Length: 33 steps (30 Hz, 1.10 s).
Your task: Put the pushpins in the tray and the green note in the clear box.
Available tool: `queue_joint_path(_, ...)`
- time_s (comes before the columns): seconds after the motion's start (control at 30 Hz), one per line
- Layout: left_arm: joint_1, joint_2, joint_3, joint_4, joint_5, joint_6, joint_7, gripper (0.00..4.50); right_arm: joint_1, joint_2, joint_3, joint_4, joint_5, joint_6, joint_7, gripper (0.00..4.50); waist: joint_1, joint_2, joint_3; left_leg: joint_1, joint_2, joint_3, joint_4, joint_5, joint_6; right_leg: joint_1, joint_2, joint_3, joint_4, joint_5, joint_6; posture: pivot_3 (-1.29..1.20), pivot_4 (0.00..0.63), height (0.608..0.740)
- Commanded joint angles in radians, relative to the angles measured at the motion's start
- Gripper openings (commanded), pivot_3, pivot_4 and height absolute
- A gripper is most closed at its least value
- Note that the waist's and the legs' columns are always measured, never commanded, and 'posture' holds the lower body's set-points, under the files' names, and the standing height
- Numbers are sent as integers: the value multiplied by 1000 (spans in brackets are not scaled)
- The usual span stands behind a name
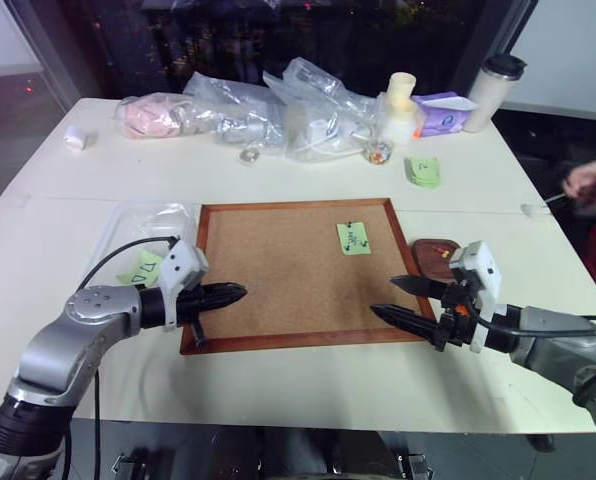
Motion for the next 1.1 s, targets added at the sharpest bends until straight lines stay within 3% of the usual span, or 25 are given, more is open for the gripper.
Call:
queue_joint_path(0.03, -7, 1, 28, -28, -13, -5, 3, 31, -2, 7, -12, -19, 0, -15, 1, 3834, 0, 0, 0, 0, 0, 0, 0, 0, 0, 0, 0, 0, 0, 0, 0, 0, 150, 740)
queue_joint_path(0.5, -39, -11, 35, -13, -39, 19, 26, 31, -35, 37, 10, 4, -50, -22, -13, 3834, 0, 0, 0, 0, 0, 0, 0, 0, 0, 0, 0, 0, 0, 0, 0, 0, 150, 740)
queue_joint_path(0.67, -86, 28, 5, -9, 6, 24, 21, 31, -65, 47, -3, 36, -38, -1, -28, 3834, 0, 0, 0, 0, 0, 0, 0, 0, 0, 0, 1, 0, 0, 0, 0, 0, 150, 740)
queue_joint_path(0.87, -242, -20, -121, 29, 64, 59, 37, 31, -167, 76, 59, 115, -119, -36, -49, 3834, 2, 0, 0, 0, -1, 0, 1, 0, 0, 0, 1, -1, 0, 0, 0, 0, 150, 740)
queue_joint_path(1.1, -363, -84, -285, 255, 215, -35, -18, 31, -335, 171, 197, 305, -281, -146, -17, 3834, -3, 0, 0, -1, -2, 2, 2, 0, 0, -2, 4, 1, 2, 1, 2, 0, 150, 740)
